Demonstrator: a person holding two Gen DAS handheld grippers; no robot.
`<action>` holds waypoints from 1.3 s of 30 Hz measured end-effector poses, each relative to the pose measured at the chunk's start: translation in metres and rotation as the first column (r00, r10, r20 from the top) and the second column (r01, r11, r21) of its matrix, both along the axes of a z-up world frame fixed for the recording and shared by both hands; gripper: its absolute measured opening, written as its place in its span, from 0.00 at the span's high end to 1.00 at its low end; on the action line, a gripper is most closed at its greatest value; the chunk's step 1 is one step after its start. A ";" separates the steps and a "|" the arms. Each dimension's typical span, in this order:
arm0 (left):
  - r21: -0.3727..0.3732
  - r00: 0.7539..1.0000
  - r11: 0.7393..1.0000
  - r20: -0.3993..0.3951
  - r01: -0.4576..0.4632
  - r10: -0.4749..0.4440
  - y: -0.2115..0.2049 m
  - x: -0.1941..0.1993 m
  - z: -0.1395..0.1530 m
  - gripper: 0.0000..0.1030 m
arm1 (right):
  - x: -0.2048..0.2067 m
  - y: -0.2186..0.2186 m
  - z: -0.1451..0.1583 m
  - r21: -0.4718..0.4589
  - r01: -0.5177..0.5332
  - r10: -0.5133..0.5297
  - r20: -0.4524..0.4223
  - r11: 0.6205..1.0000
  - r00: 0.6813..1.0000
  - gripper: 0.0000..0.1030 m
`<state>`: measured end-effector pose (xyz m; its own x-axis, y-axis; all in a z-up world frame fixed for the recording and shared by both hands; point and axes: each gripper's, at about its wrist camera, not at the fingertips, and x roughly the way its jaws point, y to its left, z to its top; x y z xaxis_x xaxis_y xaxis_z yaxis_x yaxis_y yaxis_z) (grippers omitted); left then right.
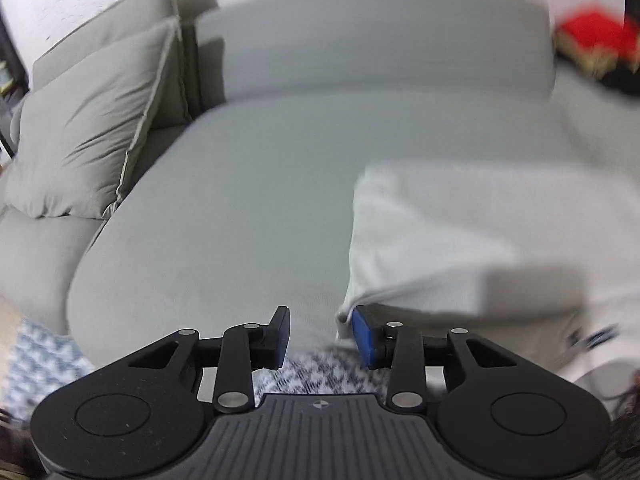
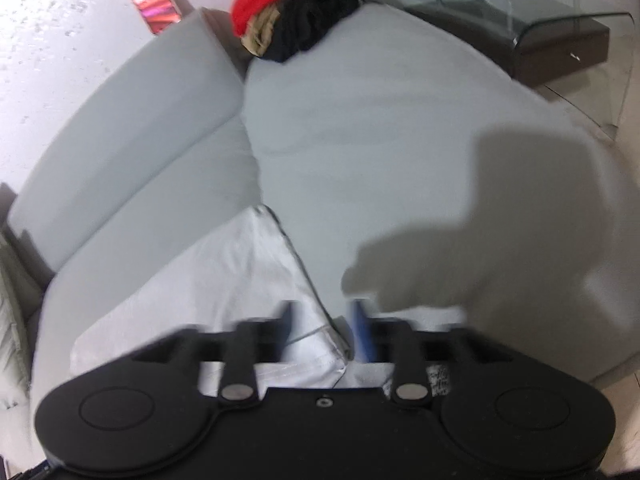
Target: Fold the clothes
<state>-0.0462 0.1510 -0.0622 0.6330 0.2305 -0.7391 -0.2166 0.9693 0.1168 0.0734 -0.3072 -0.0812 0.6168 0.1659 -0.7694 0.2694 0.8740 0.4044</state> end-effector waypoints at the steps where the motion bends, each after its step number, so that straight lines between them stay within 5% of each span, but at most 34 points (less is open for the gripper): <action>1: -0.033 1.000 0.999 0.027 0.016 -0.015 0.000 0.003 0.004 0.68 | -0.003 0.003 0.004 0.009 -0.030 0.030 0.010 1.000 1.000 0.56; 6: -0.084 0.985 0.982 0.042 0.172 -0.169 -0.051 0.059 -0.002 0.68 | 0.022 0.049 -0.009 0.087 -0.249 0.253 -0.040 0.965 0.967 0.70; 12: -0.076 0.963 0.965 -0.076 0.253 -0.258 -0.102 0.113 -0.047 0.69 | 0.058 0.109 -0.041 -0.034 -0.311 0.303 -0.140 0.950 0.943 0.69; 16: -0.122 0.903 0.916 -0.162 0.381 -0.397 -0.105 0.068 -0.053 0.72 | 0.031 0.115 -0.048 -0.064 -0.418 0.398 -0.204 0.906 0.894 0.69; 19: -0.280 0.870 0.876 -0.195 0.392 -0.452 -0.086 0.024 -0.042 0.73 | -0.006 0.103 -0.044 0.037 -0.500 0.492 -0.256 0.865 0.832 0.65; 22: -0.277 0.906 0.895 -0.141 0.351 -0.399 -0.064 -0.013 -0.026 0.73 | -0.031 0.075 -0.044 0.200 -0.446 0.488 -0.282 0.872 0.826 0.65; 24: -0.255 0.938 0.918 -0.083 0.305 -0.336 -0.053 -0.021 -0.013 0.73 | -0.040 0.063 -0.034 0.235 -0.403 0.454 -0.237 0.885 0.859 0.64; 29: -0.233 0.974 0.946 0.046 0.226 -0.221 -0.044 -0.008 0.006 0.68 | -0.031 0.060 -0.007 0.138 -0.302 0.316 -0.094 0.943 0.944 0.61; 35: -0.119 0.970 0.963 0.062 0.242 -0.236 -0.083 0.035 -0.012 0.74 | -0.012 0.102 -0.009 0.061 -0.378 0.380 -0.028 0.924 0.925 0.73; 39: 0.023 0.970 0.970 -0.046 0.242 -0.241 -0.108 0.062 -0.044 0.74 | -0.006 0.128 -0.021 -0.065 -0.434 0.433 -0.036 0.898 0.901 0.73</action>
<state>0.0157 0.0425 -0.1062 0.6404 0.0963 -0.7620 0.0289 0.9884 0.1493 0.0679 -0.1792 -0.1018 0.4805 0.3589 -0.8002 -0.1353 0.9318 0.3367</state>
